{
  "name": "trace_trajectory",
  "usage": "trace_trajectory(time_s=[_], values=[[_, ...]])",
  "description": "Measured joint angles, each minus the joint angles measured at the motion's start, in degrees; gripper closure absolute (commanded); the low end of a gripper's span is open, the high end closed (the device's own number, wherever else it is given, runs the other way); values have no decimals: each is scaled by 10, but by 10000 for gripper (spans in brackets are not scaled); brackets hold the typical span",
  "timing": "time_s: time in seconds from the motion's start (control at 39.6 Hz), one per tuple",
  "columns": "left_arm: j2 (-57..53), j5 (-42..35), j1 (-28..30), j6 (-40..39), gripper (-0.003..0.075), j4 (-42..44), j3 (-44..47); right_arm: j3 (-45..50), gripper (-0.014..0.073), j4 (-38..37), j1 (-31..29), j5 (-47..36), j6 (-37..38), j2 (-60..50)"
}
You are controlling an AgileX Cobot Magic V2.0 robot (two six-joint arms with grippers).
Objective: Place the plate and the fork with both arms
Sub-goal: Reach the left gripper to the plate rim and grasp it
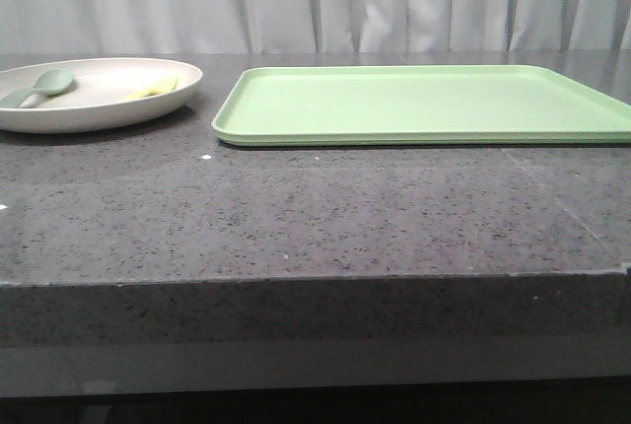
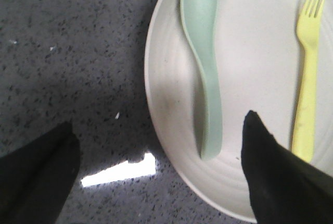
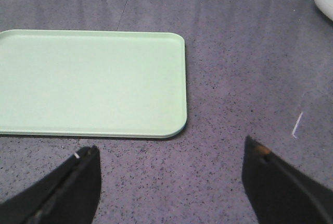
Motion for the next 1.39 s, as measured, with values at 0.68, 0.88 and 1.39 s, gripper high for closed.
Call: trace_trajectory(time_s=[0.68,0.88,1.39], values=[[115,-11,-27,0,335,20,-66,0,11,0,0,17,0,0],[117,-20,-27,0,461,24,-69,0,11,0,0,18,0,0],[120,-34,-44,-2,739,6,-69,0,11,0,0,20,0,0]])
